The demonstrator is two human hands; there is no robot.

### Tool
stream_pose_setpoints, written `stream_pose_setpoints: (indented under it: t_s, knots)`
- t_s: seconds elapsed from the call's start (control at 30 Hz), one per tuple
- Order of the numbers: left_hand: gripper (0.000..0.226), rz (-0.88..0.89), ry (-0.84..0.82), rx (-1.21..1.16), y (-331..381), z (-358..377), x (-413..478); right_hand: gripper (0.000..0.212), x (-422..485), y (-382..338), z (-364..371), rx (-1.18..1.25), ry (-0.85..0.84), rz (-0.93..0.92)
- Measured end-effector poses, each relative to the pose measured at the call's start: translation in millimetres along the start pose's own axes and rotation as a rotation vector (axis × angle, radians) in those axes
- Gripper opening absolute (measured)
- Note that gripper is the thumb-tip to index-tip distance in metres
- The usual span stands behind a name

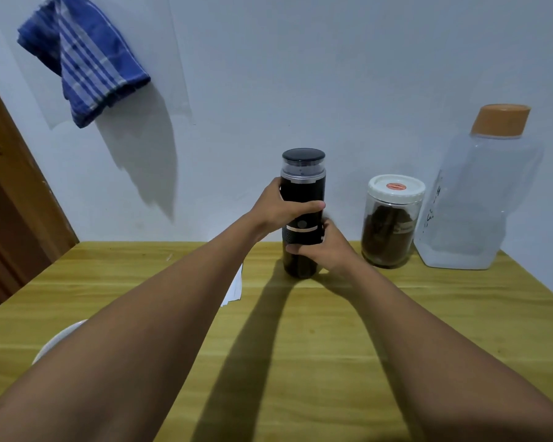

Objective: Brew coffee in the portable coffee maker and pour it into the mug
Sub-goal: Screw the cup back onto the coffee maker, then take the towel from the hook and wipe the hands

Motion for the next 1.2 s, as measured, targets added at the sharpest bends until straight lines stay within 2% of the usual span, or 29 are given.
stream_pose_setpoints:
  t_s: [0.2,0.33,0.43,0.5,0.6,0.73,0.97,1.03,1.1,1.13,1.2]
  knots:
    - [0.038,-0.048,0.011,-0.001,7.6,1.6,-9.2,0.066,-7.8,-6.1,-3.3,-0.009,-0.007,0.007]
    - [0.08,-0.162,0.054,0.055,16.4,0.6,-22.7,0.07,-19.2,-12.2,-12.4,-0.033,0.036,0.002]
    - [0.091,-0.195,0.075,0.107,25.1,-6.3,-32.7,0.075,-29.5,-24.7,-24.0,-0.069,0.099,-0.01]
    - [0.089,-0.183,0.103,0.155,35.5,-14.9,-43.3,0.071,-38.8,-39.9,-33.6,-0.123,0.183,-0.043]
    - [0.081,-0.127,0.138,0.212,57.3,-33.1,-61.7,0.05,-52.5,-72.3,-45.6,-0.185,0.321,-0.167]
    - [0.08,-0.063,0.188,0.281,96.4,-68.9,-90.3,0.026,-67.3,-130.7,-43.2,-0.199,0.317,-0.331]
    - [0.08,0.021,0.321,0.421,168.2,-161.0,-129.6,0.033,-57.5,-234.2,-5.1,-0.256,0.218,-0.468]
    - [0.063,0.046,0.336,0.433,183.0,-190.2,-130.8,0.035,-45.1,-257.6,6.6,-0.262,0.174,-0.471]
    - [0.034,0.066,0.353,0.447,192.8,-220.6,-125.0,0.038,-27.8,-277.6,18.1,-0.271,0.144,-0.475]
    - [0.029,0.078,0.366,0.456,197.5,-237.2,-118.3,0.04,-13.8,-289.8,25.0,-0.276,0.135,-0.487]
    - [0.035,0.084,0.398,0.485,201.1,-261.6,-105.0,0.043,9.1,-303.8,33.6,-0.288,0.126,-0.498]
Point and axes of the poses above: each hand's wrist, its own x-axis towards the middle knuckle, its own z-axis out of the palm, y = z × x, the point moved 1 cm from there along x, towards the middle knuckle, and after that the axes turned 12 degrees about -x, right-handed, at the moved point
